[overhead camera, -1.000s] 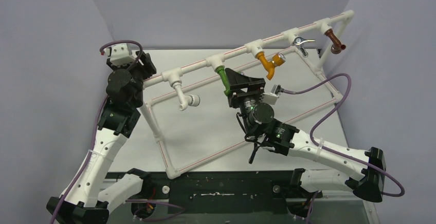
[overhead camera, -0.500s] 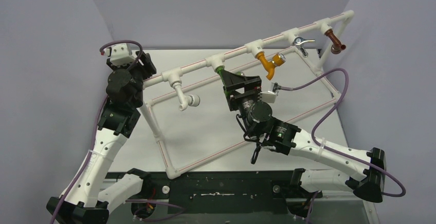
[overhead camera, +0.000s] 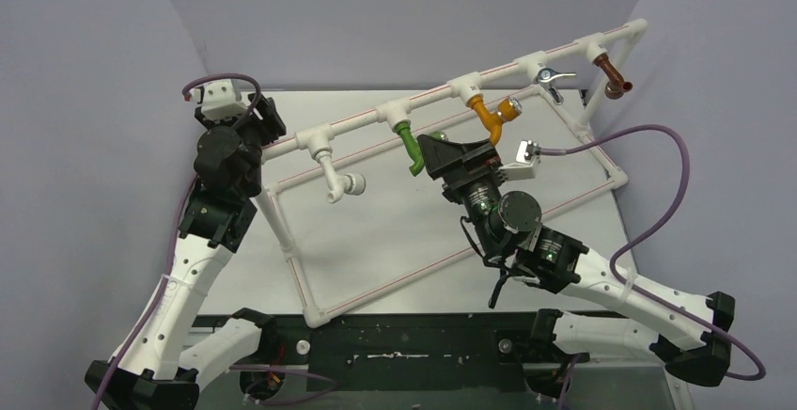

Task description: Install the water faucets

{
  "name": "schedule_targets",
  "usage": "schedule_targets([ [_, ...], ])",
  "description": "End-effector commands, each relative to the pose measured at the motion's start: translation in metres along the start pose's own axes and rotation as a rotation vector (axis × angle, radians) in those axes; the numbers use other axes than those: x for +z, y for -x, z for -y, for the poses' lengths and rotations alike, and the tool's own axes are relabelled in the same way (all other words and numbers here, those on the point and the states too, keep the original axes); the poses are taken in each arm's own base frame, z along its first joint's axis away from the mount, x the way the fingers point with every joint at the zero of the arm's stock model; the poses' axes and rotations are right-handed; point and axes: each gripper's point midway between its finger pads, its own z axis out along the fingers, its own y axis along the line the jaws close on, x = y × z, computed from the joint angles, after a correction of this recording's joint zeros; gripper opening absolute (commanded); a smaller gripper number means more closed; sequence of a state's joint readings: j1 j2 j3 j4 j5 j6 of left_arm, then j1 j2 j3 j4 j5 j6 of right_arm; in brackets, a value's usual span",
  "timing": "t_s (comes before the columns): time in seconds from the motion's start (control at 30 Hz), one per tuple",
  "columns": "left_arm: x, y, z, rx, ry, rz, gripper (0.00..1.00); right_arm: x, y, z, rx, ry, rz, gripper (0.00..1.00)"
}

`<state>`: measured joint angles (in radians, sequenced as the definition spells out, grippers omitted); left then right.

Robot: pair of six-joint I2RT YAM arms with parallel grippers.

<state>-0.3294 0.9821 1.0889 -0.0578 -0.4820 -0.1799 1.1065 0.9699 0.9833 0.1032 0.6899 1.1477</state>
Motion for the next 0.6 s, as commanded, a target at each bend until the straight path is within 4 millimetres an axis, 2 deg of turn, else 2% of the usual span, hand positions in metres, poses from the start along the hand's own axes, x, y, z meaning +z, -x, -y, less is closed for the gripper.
schedule_targets([
  [0.0, -0.013, -0.092, -0.015, 0.181, 0.009, -0.302, 0.58, -0.010, 0.017, -0.012, -0.226, 0.055, -0.004, 0.92],
  [0.1, -0.013, -0.093, -0.016, 0.182, 0.012, -0.303, 0.58, -0.016, 0.023, -0.016, -0.339, 0.091, -0.012, 0.92],
  [0.23, -0.013, -0.092, -0.016, 0.180, 0.011, -0.300, 0.58, -0.027, 0.022, -0.036, -0.554, 0.235, -0.059, 0.90],
  [0.4, -0.013, -0.092, -0.015, 0.180, 0.007, -0.302, 0.58, -0.037, 0.025, -0.055, -0.894, 0.387, -0.085, 0.89],
  [0.57, -0.013, -0.091, -0.015, 0.179, 0.004, -0.301, 0.58, -0.045, 0.014, -0.063, -1.281, 0.593, -0.090, 0.88],
])
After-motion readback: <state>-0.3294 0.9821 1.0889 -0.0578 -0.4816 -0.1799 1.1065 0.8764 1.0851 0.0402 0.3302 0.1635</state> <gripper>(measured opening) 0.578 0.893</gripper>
